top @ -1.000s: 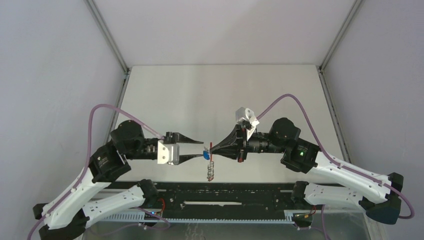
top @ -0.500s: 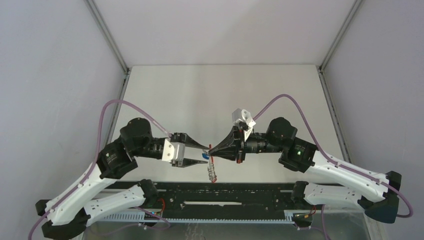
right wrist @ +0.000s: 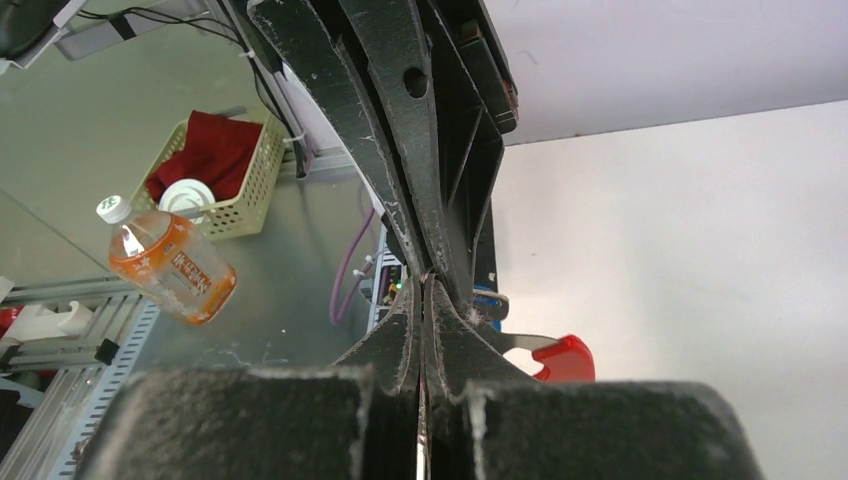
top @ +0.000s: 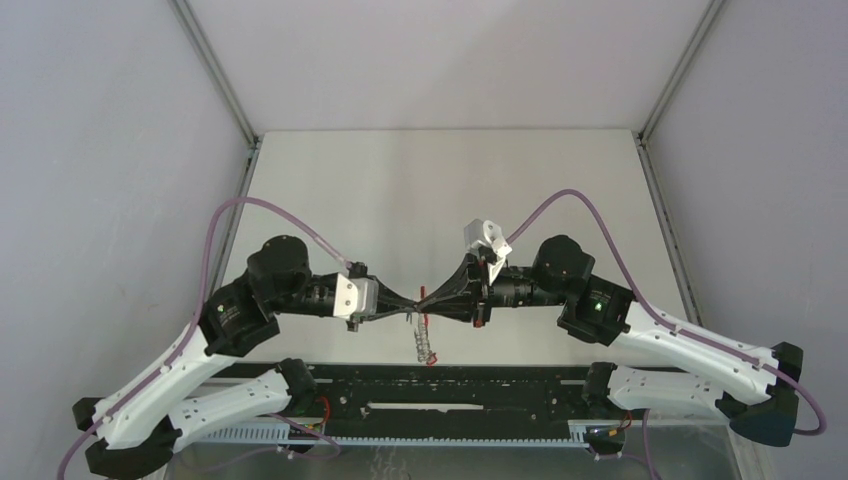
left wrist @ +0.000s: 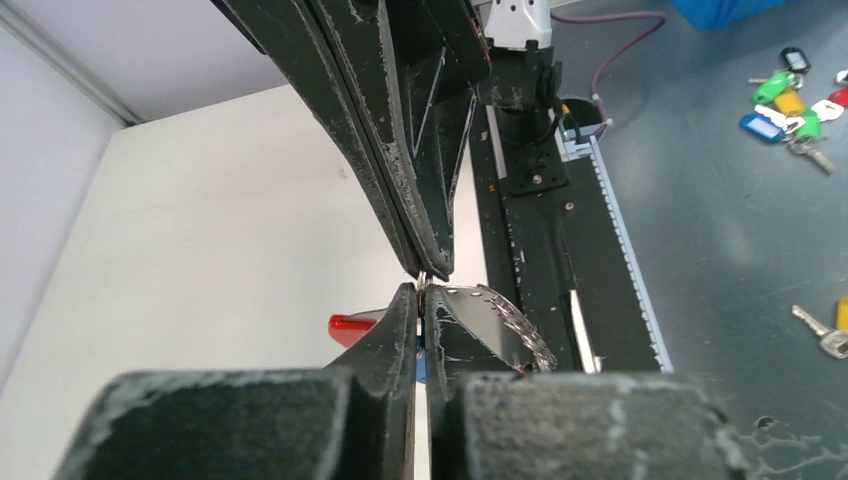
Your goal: Put the keys on the keyring
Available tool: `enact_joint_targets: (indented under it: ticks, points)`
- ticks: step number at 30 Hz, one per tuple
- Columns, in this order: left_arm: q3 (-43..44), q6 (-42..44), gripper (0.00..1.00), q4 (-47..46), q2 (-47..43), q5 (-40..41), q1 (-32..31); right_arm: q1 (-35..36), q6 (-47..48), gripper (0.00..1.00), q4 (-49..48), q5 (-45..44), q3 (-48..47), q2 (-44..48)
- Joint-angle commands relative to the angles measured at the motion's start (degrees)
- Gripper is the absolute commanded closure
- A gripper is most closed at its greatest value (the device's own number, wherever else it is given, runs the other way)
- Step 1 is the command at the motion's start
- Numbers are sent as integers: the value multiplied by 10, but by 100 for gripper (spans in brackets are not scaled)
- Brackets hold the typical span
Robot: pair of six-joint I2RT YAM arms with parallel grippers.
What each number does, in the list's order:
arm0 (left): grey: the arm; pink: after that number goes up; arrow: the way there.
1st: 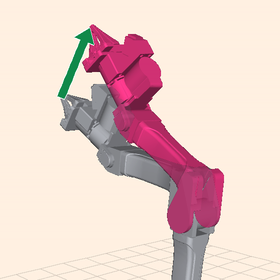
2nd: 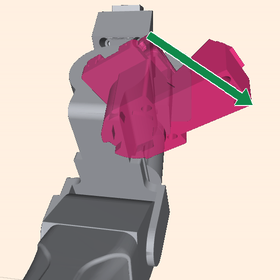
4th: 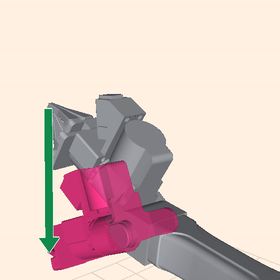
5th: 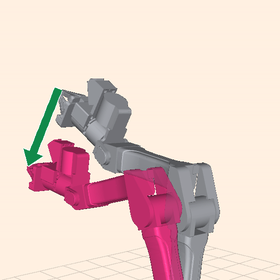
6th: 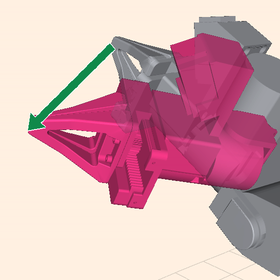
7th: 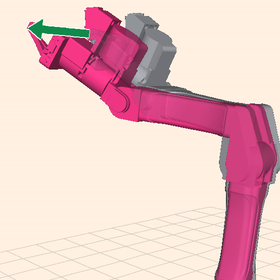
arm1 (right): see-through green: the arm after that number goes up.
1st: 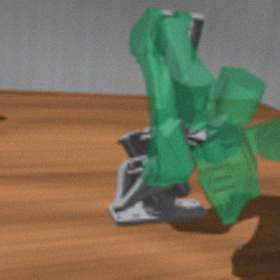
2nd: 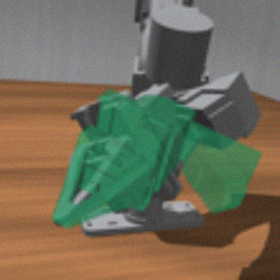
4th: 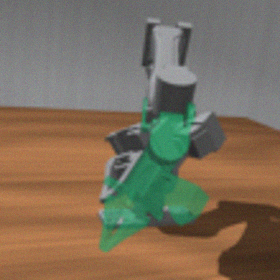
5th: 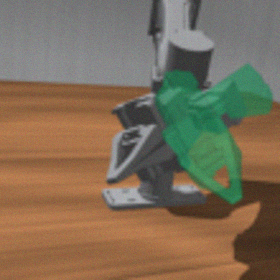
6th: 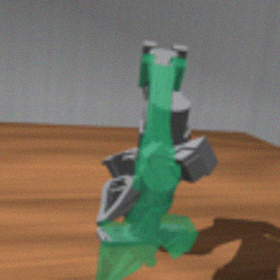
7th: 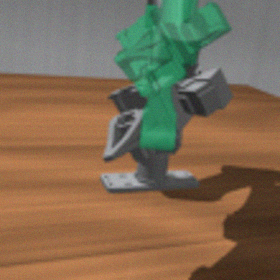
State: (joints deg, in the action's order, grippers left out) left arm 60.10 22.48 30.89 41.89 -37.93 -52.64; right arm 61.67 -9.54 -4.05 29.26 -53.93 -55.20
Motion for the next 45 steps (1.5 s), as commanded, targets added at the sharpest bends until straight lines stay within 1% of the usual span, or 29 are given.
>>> enact_joint_targets:
  ticks: [1, 5, 8, 9, 11, 12, 13, 14, 17, 20, 22, 24, 26, 28, 30, 35, 39, 45]
  points:
    - [-7, -6, 100, 0, -4, 3, 3, -1, 12, 100, -21, -11, -16, 15]
    - [3, 4, 100, 21, 1, -2, 3, -1, 25, 99, -3, -20, -20, 20]
    - [21, 18, 100, 52, 14, 0, 2, -1, 53, 88, 47, -31, -40, 29]
    - [29, 26, 100, 66, 20, -2, 2, -2, 64, 79, 75, -39, -50, 30]
    - [45, 42, 100, 93, 32, -3, 2, -3, 88, 53, 132, -60, -80, 27]
    - [53, 55, 100, 106, 39, -3, 2, -4, 101, 25, 161, -67, -96, 23]
    - [63, 65, 100, 118, 45, -3, 2, -7, 118, 3, 196, -69, -120, 17]
    - [72, 71, 100, 128, 51, -2, 3, -10, 131, 1, 229, -72, -138, 8]
    - [98, 87, 100, 153, 67, -4, 3, -18, 146, 0, 295, -63, -176, -13]
    - [126, 115, 100, 183, 83, -6, 3, -18, 136, 0, 308, -65, -176, -12]
    - [141, 141, 100, 203, 91, -2, 2, -19, 172, 0, 320, -41, -173, -14]
    - [156, 167, 100, 223, 98, 5, 2, -18, 185, 1, 363, -60, -208, -38]
    - [168, 189, 100, 240, 104, 11, 3, -17, 214, 14, 413, -54, -252, -64]
    - [176, 211, 100, 255, 110, 14, 2, -7, 231, 32, 439, -66, -280, -86]
    - [181, 223, 100, 263, 116, 17, 2, 7, 244, 41, 461, -84, -307, -109]
    - [196, 250, 100, 269, 129, 30, 3, 35, 247, 41, 499, -106, -367, -165]
    - [205, 247, 100, 271, 135, 46, 3, 56, 239, 41, 481, -115, -366, -175]
    - [205, 247, 100, 269, 126, 42, 3, 67, 232, 39, 471, -159, -360, -182]
